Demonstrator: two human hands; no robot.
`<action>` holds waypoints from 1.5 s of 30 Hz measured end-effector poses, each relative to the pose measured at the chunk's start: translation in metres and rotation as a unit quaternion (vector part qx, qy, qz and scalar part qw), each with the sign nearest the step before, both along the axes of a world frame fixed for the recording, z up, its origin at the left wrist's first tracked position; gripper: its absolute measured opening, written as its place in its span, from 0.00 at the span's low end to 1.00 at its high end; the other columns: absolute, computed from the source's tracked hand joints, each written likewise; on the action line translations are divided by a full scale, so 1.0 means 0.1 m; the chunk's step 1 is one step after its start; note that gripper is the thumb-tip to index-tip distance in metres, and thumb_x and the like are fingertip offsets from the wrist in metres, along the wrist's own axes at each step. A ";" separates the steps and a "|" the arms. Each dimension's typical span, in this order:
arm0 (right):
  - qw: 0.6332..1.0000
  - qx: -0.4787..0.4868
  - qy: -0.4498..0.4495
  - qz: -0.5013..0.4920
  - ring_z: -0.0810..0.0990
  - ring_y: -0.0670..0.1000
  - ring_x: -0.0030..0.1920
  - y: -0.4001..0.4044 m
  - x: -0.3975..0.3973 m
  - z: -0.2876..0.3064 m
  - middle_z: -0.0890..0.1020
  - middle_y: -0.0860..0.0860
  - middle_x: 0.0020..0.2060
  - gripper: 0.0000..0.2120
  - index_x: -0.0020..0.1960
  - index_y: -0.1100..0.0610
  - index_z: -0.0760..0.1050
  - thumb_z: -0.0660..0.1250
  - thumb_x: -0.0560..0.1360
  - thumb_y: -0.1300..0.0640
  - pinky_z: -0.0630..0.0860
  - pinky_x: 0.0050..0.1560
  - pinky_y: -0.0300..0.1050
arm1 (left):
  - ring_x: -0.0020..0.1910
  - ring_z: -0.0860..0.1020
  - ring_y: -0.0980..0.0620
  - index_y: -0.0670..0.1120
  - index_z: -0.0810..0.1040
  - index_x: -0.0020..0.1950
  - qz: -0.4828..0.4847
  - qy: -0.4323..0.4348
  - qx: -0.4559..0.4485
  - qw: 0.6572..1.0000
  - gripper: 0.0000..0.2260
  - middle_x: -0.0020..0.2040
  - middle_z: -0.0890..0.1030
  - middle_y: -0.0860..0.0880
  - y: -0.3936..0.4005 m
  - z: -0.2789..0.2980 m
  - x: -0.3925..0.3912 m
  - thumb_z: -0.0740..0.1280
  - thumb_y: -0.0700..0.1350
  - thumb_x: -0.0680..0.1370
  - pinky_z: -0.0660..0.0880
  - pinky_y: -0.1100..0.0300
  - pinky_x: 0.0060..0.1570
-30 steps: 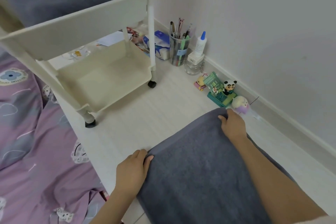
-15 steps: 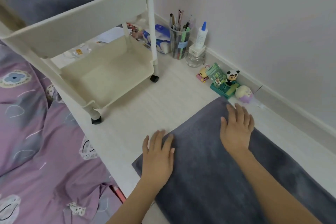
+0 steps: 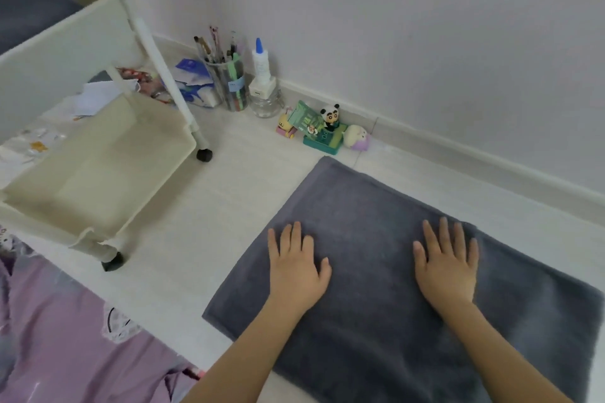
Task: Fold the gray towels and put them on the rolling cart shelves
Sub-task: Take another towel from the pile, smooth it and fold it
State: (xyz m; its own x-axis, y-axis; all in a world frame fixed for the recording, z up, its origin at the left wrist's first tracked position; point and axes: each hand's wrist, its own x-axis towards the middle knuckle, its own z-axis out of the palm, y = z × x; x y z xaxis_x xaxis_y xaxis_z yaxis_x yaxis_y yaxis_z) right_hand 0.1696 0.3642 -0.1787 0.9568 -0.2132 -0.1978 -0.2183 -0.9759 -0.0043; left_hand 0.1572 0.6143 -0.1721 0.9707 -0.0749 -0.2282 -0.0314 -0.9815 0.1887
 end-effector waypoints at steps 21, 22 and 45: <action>0.867 0.192 -0.113 -0.446 0.69 0.66 0.63 -1.48 -0.80 0.17 0.71 0.65 0.64 0.26 0.69 0.65 0.62 0.59 0.79 0.48 0.67 0.60 0.57 | 0.76 0.36 0.47 0.54 0.42 0.78 -0.197 -0.006 -0.008 0.980 0.35 0.78 0.38 0.48 -1.16 -0.19 0.17 0.31 0.63 0.71 0.33 0.44 0.73; 0.851 0.239 -0.116 -0.453 0.73 0.65 0.60 -1.51 -0.79 0.20 0.74 0.64 0.61 0.26 0.66 0.66 0.65 0.59 0.79 0.47 0.69 0.56 0.55 | 0.76 0.36 0.46 0.55 0.41 0.77 -0.188 -0.012 0.004 0.982 0.35 0.78 0.38 0.48 -1.21 -0.23 0.17 0.30 0.64 0.71 0.33 0.43 0.72; 0.831 0.311 -0.147 -0.437 0.76 0.60 0.59 -1.95 -0.59 0.33 0.74 0.57 0.62 0.30 0.69 0.55 0.62 0.71 0.72 0.52 0.72 0.54 0.51 | 0.77 0.50 0.46 0.56 0.47 0.76 -0.152 -0.084 0.043 0.984 0.28 0.78 0.53 0.48 -1.33 -0.45 0.15 0.40 0.64 0.77 0.44 0.40 0.73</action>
